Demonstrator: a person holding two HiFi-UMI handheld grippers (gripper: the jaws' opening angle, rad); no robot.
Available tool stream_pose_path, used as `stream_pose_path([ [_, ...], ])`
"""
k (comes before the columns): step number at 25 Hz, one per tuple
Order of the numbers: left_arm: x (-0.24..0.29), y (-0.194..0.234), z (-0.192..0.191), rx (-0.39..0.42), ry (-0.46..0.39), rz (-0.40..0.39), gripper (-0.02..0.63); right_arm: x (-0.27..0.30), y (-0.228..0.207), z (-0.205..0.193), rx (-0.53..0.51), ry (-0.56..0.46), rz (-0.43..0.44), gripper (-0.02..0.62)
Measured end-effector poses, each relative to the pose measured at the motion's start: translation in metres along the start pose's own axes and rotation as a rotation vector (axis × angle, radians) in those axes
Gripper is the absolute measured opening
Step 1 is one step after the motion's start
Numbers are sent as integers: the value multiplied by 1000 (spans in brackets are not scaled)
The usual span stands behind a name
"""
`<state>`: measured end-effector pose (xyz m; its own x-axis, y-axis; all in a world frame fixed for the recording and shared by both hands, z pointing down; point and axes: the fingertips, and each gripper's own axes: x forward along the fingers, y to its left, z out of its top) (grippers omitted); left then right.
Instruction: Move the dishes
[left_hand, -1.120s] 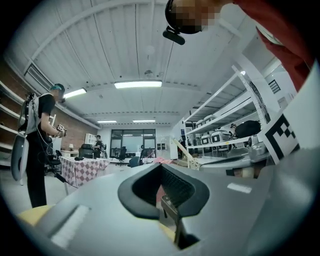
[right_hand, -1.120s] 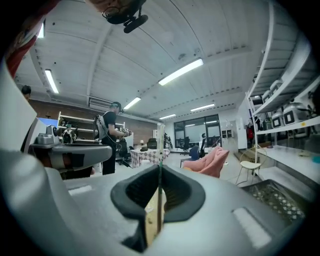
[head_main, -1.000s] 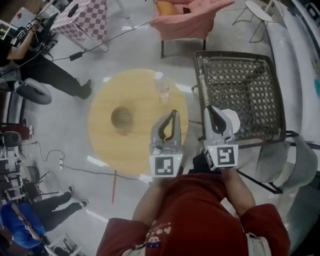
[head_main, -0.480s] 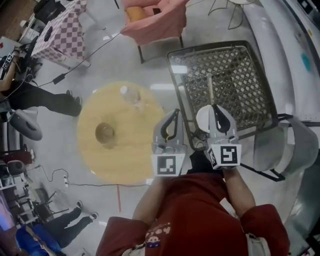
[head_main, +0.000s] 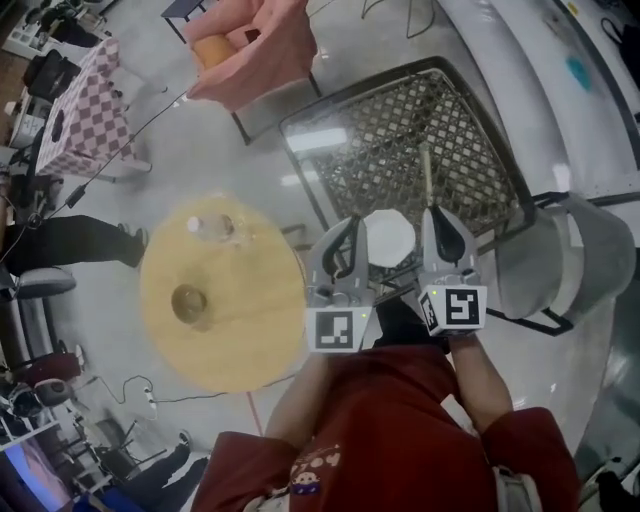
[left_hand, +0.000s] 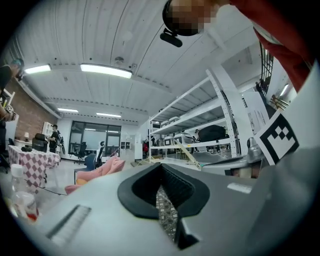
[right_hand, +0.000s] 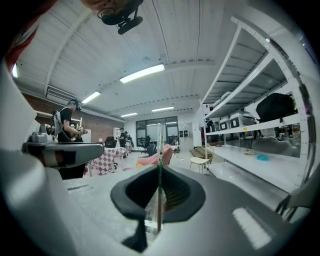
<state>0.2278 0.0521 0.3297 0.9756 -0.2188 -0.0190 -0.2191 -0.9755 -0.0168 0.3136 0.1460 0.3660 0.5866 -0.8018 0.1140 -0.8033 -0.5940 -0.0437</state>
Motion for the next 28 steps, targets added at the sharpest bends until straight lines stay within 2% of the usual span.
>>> stream_pose_path([
  [5, 24, -27, -7, -8, 1, -39, 8, -5, -35, -10, 1, 23, -39, 21],
  [10, 41, -38, -15, -18, 17, -59, 8, 1, -52, -23, 7, 53, -50, 21],
  [13, 51, -40, -18, -15, 11, -59, 8, 10, -57, -34, 6, 78, -47, 21],
  [16, 59, -44, -32, -36, 41, -48, 8, 18, -66, -55, 10, 115, -44, 21],
  [21, 61, -53, -41, -27, 38, -53, 8, 22, -79, -103, 7, 269, -39, 21],
  [23, 61, -53, -46, -39, 56, -50, 8, 26, -82, -122, 10, 335, -35, 21],
  [28, 60, -58, -61, -9, 102, -53, 8, 27, -92, -165, 13, 450, -33, 21],
])
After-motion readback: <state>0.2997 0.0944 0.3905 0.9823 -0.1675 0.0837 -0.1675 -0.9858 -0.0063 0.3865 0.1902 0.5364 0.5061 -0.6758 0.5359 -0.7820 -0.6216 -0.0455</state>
